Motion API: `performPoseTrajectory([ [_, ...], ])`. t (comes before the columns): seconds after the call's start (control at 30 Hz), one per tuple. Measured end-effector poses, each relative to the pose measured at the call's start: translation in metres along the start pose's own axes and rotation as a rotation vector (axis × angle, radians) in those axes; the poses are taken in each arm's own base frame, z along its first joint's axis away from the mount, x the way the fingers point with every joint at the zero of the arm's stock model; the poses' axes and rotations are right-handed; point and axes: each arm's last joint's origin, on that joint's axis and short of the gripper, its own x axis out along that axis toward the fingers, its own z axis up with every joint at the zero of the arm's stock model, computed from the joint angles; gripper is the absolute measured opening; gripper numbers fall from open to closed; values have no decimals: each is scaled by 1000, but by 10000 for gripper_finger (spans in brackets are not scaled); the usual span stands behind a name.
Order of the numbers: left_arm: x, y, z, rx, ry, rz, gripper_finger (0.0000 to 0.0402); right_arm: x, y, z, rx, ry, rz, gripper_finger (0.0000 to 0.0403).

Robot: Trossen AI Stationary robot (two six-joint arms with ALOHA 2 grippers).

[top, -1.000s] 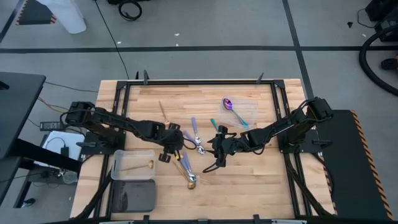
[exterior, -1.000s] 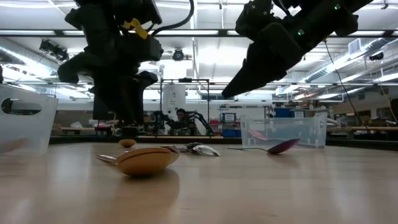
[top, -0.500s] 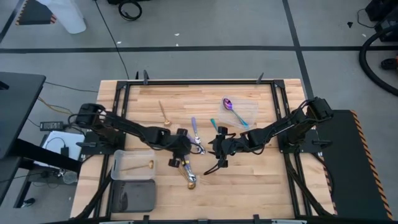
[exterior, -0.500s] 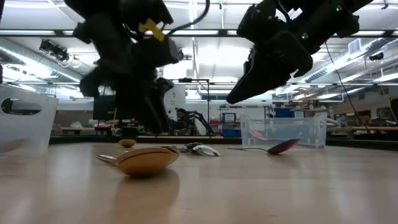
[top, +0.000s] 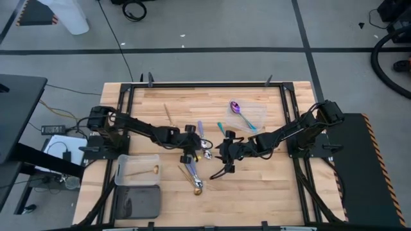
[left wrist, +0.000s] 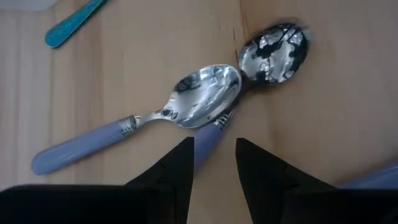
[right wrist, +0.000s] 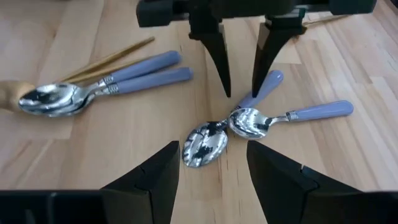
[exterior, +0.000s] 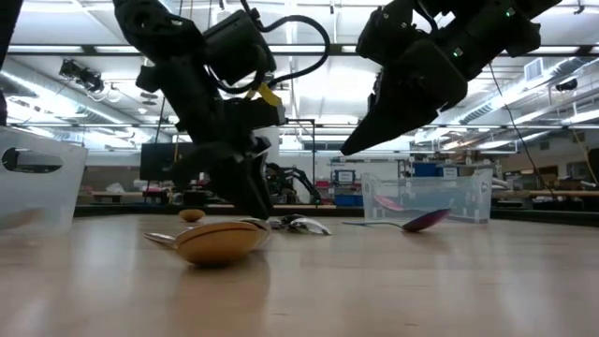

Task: Sort silverware by color (type)
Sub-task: Put the purple spoon into the black bin

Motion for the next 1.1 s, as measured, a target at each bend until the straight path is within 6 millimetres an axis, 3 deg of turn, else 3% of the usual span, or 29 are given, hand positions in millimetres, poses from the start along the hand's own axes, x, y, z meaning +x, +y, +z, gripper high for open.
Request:
performPoseTrajectory([
  [0.8,12,34,-16,66,34,-117,128,-4,12,3,54,-50,30,197],
  [1.1,13,29,-23,38,88,-224,97,-4,13,3,52,-48,30,197],
])
